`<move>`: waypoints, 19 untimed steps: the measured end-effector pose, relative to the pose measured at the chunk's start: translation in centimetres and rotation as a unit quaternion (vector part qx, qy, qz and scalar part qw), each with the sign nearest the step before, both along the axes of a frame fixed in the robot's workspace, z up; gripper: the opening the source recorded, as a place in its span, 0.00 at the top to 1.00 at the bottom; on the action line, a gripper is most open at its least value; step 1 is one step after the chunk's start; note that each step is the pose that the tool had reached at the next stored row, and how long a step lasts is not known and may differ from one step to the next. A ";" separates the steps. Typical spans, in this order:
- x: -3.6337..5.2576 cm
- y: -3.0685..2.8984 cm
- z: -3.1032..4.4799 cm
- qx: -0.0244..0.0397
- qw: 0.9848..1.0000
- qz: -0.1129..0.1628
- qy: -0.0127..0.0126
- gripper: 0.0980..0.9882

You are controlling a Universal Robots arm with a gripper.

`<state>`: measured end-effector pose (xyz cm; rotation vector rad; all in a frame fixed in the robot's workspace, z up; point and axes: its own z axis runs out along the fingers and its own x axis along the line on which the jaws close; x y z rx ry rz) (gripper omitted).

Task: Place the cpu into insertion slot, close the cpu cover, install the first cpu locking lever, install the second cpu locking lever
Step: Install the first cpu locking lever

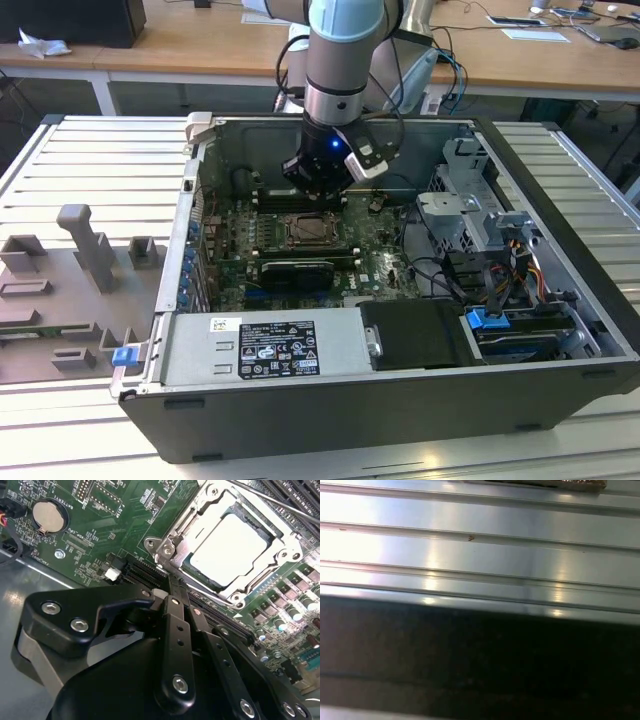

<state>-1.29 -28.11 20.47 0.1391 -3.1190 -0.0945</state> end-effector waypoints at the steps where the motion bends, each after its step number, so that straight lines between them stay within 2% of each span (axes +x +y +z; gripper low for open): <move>1: 0.00 0.00 -0.01 -0.001 1.000 0.000 0.000 1.00; 4: 0.01 0.00 -0.05 -0.004 1.000 -0.001 0.000 1.00; 11: 0.04 0.00 -0.33 -0.004 1.000 -0.001 0.000 1.00; 16: 0.04 0.01 0.97 -0.004 1.000 -0.001 0.000 1.00; 19: 0.04 -0.13 1.02 -0.004 1.000 -0.001 0.000 1.00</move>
